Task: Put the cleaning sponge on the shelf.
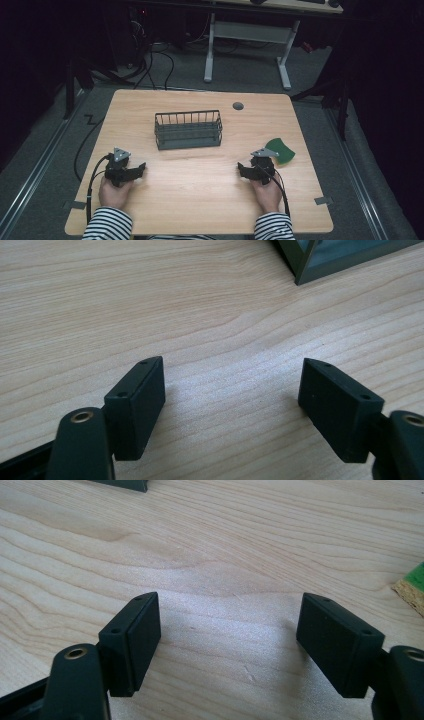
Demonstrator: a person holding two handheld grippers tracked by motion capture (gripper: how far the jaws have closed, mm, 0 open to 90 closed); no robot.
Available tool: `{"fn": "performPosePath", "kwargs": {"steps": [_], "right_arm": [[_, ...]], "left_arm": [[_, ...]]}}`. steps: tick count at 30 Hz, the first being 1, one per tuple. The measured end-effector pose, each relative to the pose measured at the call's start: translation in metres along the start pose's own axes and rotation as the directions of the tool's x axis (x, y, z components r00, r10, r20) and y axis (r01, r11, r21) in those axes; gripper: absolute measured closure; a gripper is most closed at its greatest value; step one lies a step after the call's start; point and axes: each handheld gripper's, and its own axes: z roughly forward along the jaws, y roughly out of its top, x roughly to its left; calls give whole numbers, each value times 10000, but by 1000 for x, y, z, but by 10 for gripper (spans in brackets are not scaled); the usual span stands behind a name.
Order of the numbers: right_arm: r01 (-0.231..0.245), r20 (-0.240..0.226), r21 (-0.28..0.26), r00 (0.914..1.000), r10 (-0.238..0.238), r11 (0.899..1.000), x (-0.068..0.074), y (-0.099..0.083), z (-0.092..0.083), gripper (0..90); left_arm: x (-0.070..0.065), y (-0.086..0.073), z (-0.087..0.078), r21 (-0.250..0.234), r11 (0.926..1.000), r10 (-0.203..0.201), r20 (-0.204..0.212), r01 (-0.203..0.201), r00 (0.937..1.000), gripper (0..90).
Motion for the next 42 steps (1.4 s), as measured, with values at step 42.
{"fn": "performPosePath", "kwargs": {"steps": [42], "right_arm": [[-666,-1187,-693,9912,581,9954,11,32,-20,466]], "left_arm": [[-9,26,-6,-313,9994,145,638,-126,9979,375]]}}
